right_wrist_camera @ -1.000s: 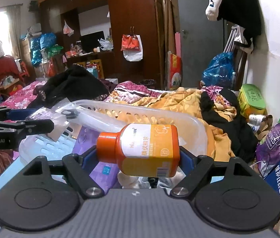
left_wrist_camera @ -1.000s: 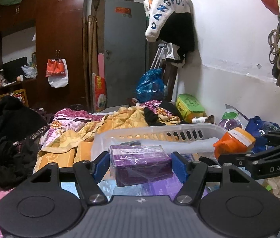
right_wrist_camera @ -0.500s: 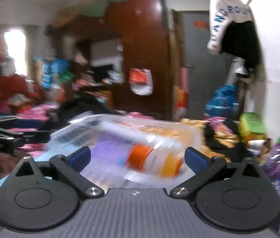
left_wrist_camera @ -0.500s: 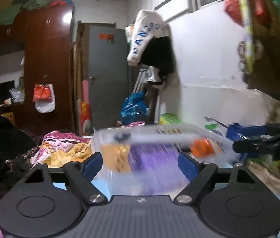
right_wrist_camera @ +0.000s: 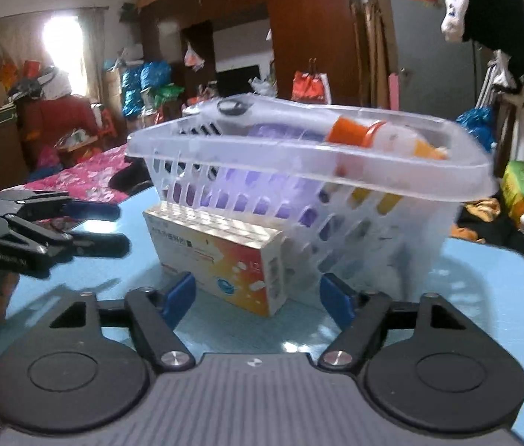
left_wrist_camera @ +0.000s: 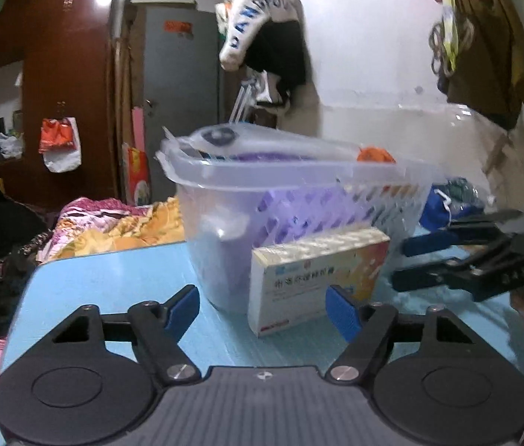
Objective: Organize objects
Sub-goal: 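Grasp the white-and-orange medicine box with the left tool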
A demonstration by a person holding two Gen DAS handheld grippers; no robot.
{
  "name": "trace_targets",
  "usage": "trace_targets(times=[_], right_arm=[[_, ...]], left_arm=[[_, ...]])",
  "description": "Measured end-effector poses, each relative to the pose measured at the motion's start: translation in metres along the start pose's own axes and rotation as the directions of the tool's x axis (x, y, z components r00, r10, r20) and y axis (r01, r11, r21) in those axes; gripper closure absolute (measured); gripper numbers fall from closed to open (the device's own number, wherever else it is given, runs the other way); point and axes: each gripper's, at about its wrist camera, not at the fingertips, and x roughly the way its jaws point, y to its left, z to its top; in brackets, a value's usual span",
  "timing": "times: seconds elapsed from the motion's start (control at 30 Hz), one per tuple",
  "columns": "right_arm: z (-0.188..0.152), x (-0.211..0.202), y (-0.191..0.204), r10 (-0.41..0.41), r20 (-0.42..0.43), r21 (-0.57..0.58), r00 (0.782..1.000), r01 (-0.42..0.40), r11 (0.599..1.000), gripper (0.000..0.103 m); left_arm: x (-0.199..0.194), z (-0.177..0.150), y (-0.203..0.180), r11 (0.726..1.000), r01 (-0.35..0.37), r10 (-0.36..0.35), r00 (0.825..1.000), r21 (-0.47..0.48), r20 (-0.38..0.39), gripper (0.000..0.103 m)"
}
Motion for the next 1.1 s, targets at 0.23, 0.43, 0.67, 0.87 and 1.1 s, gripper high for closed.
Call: trace_targets(times=[0.23,0.43,0.67,0.87,1.1], right_arm=[[-0.014,0.002,0.005,0.004,0.002,-0.075,1.0,-0.004,0.997,0.051],[-0.015,-0.004,0.007,-0.014,0.02,-0.129,1.0,0.016,0.992,0.052],[-0.012,-0.001,0.009,-0.01,0.015,-0.139,1.0,0.012,0.99,0.062],[-0.011,-0.001,0.007,-0.024,0.012,-0.146,1.0,0.026,0.989,0.066],[-0.016,-0.016,0.019,-0.065,0.056,-0.2,0.996,0.075,0.977,0.068]], left_arm=[[0.016,-0.003,0.0,1.0,0.029,-0.029,0.999,-0.001,-0.046,0.05],[0.021,-0.002,-0.004,0.999,0.016,-0.015,0.999,0.033,-0.045,0.053],[0.03,0.003,-0.011,0.997,0.003,0.001,0.998,0.072,-0.065,0.053],[0.028,0.004,-0.012,0.997,-0.007,0.01,0.999,0.075,-0.046,0.058],[0.013,0.0,-0.022,0.996,-0.006,0.006,1.0,0.09,-0.002,0.06]])
